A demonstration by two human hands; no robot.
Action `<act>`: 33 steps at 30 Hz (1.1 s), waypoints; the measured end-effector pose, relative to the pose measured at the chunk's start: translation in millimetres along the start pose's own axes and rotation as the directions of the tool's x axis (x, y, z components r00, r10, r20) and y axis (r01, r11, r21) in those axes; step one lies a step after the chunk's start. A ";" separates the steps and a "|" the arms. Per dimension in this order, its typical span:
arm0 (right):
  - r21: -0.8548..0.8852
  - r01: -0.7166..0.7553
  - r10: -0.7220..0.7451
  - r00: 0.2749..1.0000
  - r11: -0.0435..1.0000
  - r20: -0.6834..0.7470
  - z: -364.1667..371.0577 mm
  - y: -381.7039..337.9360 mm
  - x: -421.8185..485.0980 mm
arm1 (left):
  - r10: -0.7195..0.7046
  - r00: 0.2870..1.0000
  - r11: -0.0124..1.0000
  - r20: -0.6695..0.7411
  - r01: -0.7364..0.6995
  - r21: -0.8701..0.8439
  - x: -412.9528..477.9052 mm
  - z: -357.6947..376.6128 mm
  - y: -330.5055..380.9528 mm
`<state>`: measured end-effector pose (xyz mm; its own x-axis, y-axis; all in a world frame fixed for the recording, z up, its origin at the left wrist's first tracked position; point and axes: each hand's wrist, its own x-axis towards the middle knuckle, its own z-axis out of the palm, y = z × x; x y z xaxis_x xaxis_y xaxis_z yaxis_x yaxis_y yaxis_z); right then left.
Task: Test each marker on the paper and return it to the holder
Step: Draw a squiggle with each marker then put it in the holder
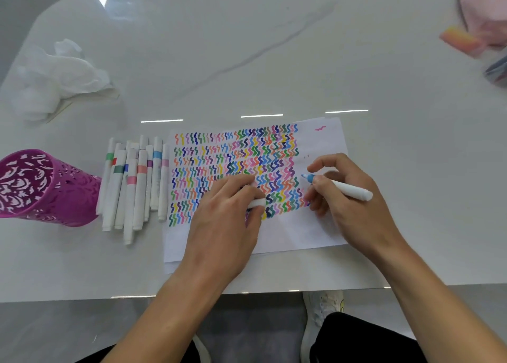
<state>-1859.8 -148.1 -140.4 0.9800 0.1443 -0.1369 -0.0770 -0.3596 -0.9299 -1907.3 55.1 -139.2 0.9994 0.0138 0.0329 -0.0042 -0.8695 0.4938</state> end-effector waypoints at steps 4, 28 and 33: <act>-0.029 0.022 -0.024 0.998 0.999 -0.056 1.6 -1.4 0.2 | -0.015 0.998 1.000 -0.055 0.014 -0.006 -0.6 -4.4 0.7; -0.213 0.256 -0.280 0.956 0.943 -0.090 46.4 -16.3 -8.1 | -0.082 0.992 0.996 -0.100 0.076 -0.054 -11.1 -20.5 -14.0; -0.094 0.271 -0.271 0.962 0.958 0.015 70.7 -20.8 -21.4 | -0.139 0.981 0.990 -0.138 0.137 -0.024 -18.5 -31.4 -23.2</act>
<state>-1892.2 -78.5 -142.2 0.9614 0.2498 0.1154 0.2093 -0.3915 -0.8960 -1926.8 90.5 -124.0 0.9757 0.2026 0.0839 0.1317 -0.8473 0.5146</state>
